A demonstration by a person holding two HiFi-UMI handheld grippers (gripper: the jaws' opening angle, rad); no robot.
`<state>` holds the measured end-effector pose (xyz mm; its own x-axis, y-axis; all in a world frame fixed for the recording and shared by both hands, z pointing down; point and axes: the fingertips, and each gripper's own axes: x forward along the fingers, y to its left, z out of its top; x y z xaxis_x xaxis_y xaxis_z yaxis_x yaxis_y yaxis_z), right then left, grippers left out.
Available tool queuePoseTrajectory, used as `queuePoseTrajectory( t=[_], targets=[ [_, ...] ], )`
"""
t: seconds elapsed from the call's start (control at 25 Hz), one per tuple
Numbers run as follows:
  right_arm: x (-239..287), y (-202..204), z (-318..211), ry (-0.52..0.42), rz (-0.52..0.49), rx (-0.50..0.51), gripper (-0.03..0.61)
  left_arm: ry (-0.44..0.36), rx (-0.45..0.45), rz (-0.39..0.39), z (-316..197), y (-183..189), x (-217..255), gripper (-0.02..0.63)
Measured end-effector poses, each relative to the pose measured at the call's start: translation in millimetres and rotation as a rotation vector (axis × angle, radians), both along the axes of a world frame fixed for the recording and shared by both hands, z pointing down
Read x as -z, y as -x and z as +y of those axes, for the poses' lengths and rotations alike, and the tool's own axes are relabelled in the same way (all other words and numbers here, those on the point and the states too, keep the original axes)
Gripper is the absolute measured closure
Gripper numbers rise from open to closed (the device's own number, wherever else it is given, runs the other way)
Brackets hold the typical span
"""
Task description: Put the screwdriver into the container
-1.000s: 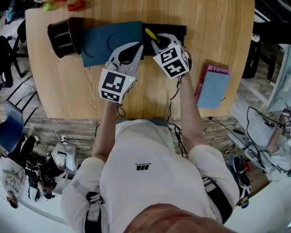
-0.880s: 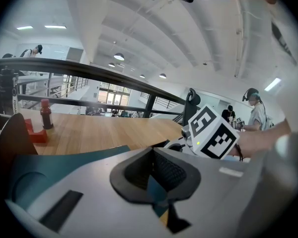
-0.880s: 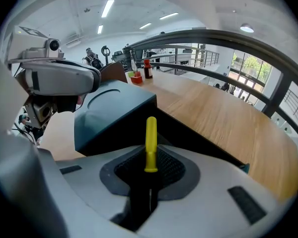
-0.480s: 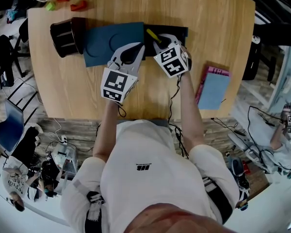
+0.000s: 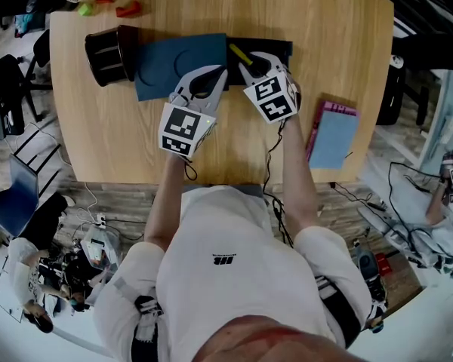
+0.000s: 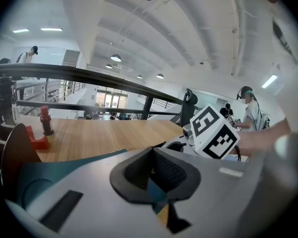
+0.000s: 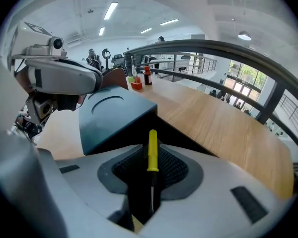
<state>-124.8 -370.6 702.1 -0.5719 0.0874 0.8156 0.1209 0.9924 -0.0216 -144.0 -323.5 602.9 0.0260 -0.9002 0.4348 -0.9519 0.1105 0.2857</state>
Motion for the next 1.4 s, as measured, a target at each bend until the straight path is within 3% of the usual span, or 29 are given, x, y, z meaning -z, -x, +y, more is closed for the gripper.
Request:
queuePoseTrajectory(
  t=[0.44,1.04,1.4],
  targets=[
    [67.9,-21.4,14.8,-0.028,-0.147,-0.109,0.483,-0.043,-0.050,-0.037,18.9,-12.6,38.4,0.604],
    [176.1,-66.7,62.7,-0.077,-0.426,-0.317,0.583,-0.131,-0.130,-0.103,73.1,-32.2,99.0,0.604],
    [203.3,-101.3,111.1,-0.051,-0.497,-0.378,0.584,-0.151,-0.178,-0.112,114.4,-55.9,119.1,0.604]
  ],
)
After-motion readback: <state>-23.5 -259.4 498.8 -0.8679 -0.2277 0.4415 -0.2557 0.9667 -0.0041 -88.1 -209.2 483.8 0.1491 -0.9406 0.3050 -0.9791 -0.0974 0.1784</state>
